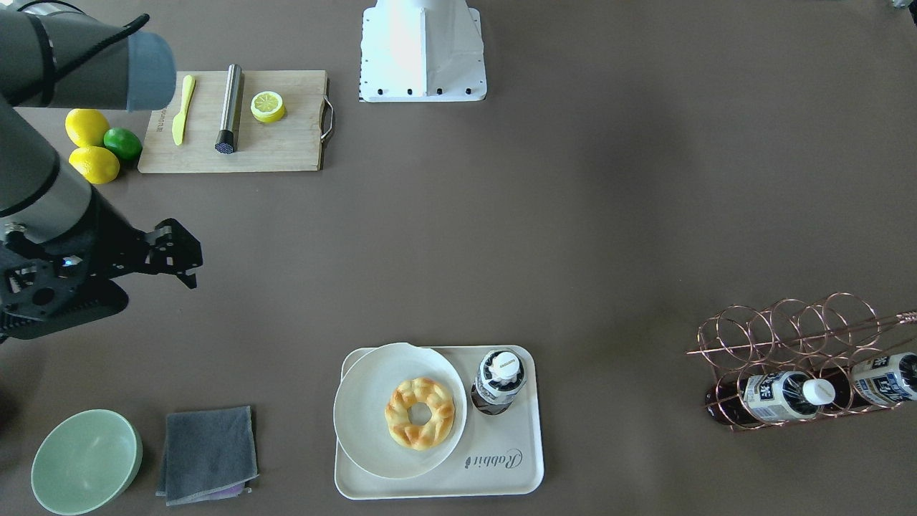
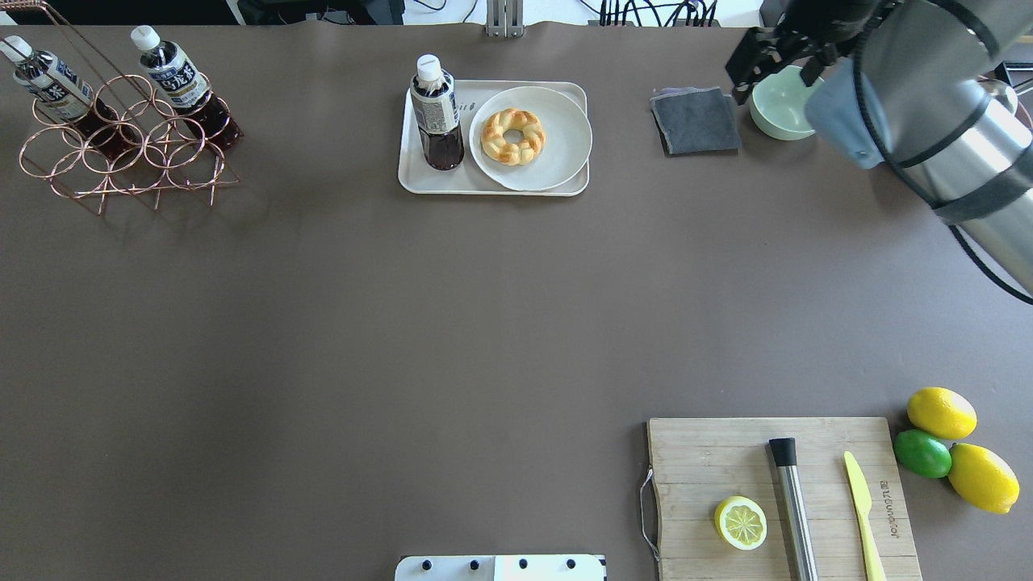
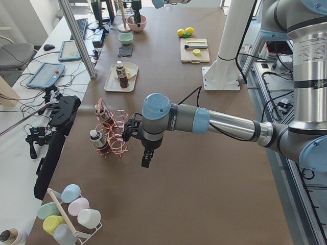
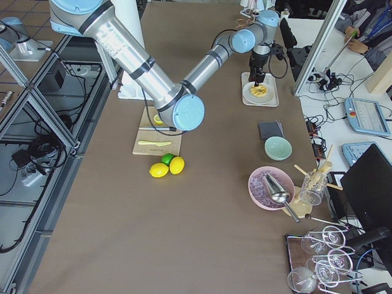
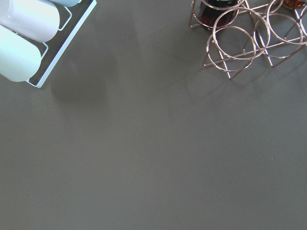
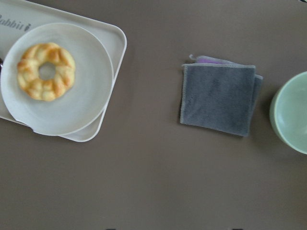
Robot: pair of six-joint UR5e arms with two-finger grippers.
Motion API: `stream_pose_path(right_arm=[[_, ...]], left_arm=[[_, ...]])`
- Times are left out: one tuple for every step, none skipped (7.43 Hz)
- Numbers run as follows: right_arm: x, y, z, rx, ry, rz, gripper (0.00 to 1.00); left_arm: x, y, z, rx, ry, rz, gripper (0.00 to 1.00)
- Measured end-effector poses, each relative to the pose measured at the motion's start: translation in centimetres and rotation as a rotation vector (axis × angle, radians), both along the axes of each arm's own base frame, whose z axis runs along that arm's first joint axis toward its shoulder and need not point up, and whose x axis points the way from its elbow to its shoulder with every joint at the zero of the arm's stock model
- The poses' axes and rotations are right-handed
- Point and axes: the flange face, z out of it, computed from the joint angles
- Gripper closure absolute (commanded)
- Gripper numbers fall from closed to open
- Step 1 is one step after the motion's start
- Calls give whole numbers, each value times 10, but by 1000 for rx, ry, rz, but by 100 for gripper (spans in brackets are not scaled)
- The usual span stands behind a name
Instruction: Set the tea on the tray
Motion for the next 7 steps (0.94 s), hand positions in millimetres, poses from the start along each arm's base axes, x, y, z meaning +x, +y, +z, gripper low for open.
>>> stream_pose_path(right_arm=[[59,9,54,39,31,-27,1],[121,20,111,60,46,-62,1],[179,35,162,70,53,-86,1],[227,54,206,64,61,-90,1],[260,74,245,46,76,-94,1],[284,93,281,23,105,-102,0],[303,112,311,-11,122,-96,0]], left_arm=[[-2,-1,2,-13,-30,-1,3],[-3,-2,2,-29,-44,-3,3],[-4,-2,2,-52,-49,-3,3],[-4,1,3,-68,-49,-2,3],[-6,4,6,-71,-49,7,3],[-8,6,10,-68,-50,16,3],[-10,8,16,-75,-50,22,3]])
